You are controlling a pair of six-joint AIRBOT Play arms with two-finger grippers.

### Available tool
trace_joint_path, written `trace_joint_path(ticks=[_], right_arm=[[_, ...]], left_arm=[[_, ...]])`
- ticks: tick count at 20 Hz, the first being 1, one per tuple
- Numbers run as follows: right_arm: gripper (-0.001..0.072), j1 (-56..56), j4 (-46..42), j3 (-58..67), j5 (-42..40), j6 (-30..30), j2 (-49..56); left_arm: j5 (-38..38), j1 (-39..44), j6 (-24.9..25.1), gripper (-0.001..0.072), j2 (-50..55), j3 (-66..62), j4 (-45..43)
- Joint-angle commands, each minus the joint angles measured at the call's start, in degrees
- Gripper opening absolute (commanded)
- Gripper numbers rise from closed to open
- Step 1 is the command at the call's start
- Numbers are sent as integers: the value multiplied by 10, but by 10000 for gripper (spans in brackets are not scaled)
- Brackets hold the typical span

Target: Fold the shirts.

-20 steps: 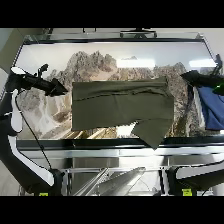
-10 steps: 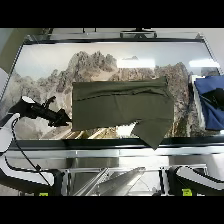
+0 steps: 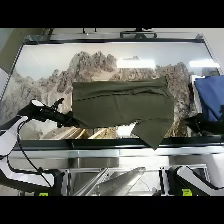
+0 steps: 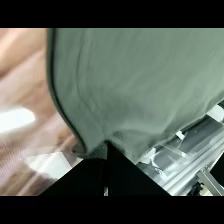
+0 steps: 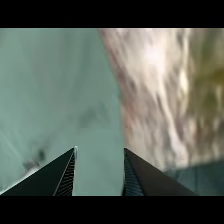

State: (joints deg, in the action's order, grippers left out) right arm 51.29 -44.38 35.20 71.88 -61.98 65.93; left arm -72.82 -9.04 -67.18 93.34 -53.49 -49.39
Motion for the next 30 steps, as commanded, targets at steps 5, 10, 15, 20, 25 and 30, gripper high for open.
trace_joint_path(ticks=[5,10,15,20,25,30], right_arm=[[343,-12,-10,-117,-62,25,2],[343,-115,12,-117,-106,26,30],[332,-181,91,-113,-116,44,69],[20,-151,87,-74,-82,34,63],[19,-148,92,-70,-77,21,62],[19,-153,207,-70,1,85,28]], left_arm=[[-24,23,-8,1,-3,-59,24],[-21,23,-8,2,-3,-61,24],[-28,16,-8,2,-3,-61,24],[-61,-54,-12,1,-3,-60,9],[-82,-66,0,19,-3,-60,9],[-96,-67,25,20,-3,-61,43]])
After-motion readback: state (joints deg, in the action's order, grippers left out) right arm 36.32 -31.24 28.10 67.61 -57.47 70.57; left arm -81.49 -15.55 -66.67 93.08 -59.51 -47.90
